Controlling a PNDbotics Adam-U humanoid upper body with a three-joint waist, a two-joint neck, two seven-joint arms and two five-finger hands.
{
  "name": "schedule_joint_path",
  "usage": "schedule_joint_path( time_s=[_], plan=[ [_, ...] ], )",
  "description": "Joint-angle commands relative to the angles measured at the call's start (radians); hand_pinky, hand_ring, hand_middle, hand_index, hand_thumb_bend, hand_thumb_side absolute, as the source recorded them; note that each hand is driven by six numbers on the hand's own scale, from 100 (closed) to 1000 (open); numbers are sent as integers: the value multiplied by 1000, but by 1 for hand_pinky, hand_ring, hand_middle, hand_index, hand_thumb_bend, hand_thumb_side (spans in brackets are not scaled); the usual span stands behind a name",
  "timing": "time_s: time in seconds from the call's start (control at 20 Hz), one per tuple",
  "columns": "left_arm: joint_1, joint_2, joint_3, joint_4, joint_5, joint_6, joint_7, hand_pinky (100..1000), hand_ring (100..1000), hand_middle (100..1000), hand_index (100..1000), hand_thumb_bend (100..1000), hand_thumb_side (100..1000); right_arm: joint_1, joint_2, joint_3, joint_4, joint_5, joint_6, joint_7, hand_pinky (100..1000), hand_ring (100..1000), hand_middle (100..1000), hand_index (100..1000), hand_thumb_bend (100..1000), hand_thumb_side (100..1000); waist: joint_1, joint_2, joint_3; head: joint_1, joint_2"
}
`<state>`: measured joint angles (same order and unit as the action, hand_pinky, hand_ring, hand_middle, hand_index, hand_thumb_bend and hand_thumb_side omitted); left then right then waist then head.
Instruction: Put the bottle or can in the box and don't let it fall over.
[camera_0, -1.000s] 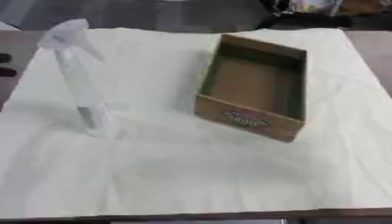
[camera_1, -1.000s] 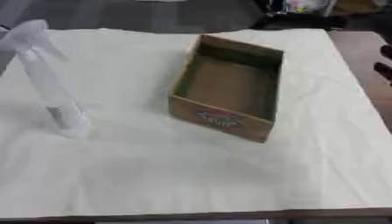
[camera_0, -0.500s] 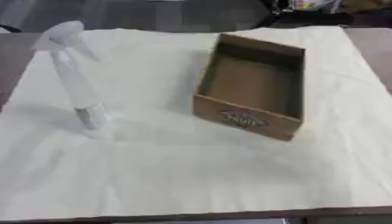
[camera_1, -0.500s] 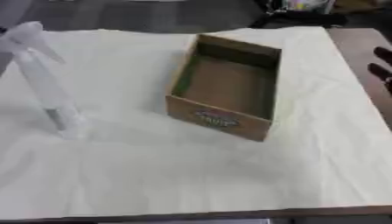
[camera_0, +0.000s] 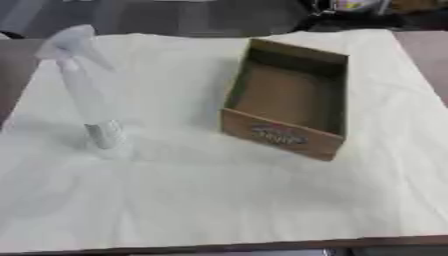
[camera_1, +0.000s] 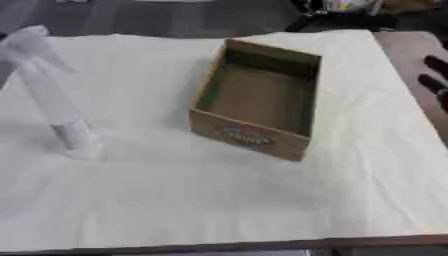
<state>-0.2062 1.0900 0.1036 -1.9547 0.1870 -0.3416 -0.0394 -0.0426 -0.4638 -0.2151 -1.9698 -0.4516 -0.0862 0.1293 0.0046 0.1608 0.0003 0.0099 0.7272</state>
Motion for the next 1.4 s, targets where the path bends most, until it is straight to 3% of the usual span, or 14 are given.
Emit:
schedule_joint_path(
  time_s=[0.05, 0.4, 0.65, 1.05, 1.4],
  plan=[
    [-44, 87, -22, 26, -11, -11, -36, 709, 746, 757, 916, 100, 828, 0, -35, -6, -23, 7, -4, 1, 952, 972, 1000, 946, 228, 521, -1, -16, 0, 11, -6],
    [-174, 133, -96, 94, 4, -7, -154, 714, 748, 759, 916, 100, 846, 0, -40, 1, -22, 5, -6, 8, 951, 972, 1000, 946, 229, 520, -4, -22, 0, 10, -11],
    [-221, 140, -126, 118, 7, -6, -195, 718, 750, 760, 917, 100, 859, -2, -43, 6, -22, 2, -6, 12, 951, 972, 1000, 945, 229, 520, -4, -25, -7, 17, -14],
    [-424, 69, -245, 219, -3, 5, -330, 721, 752, 760, 915, 100, 879, -8, -41, 12, -14, -4, 2, 19, 952, 972, 1000, 944, 226, 515, 2, -28, -14, 21, -23],
    [-506, 51, -307, 275, -53, -9, -451, 744, 781, 791, 930, 100, 924, -12, -44, 15, -14, -4, 6, 22, 953, 972, 1000, 945, 230, 520, 8, -27, -17, 23, -24]
  ],
)
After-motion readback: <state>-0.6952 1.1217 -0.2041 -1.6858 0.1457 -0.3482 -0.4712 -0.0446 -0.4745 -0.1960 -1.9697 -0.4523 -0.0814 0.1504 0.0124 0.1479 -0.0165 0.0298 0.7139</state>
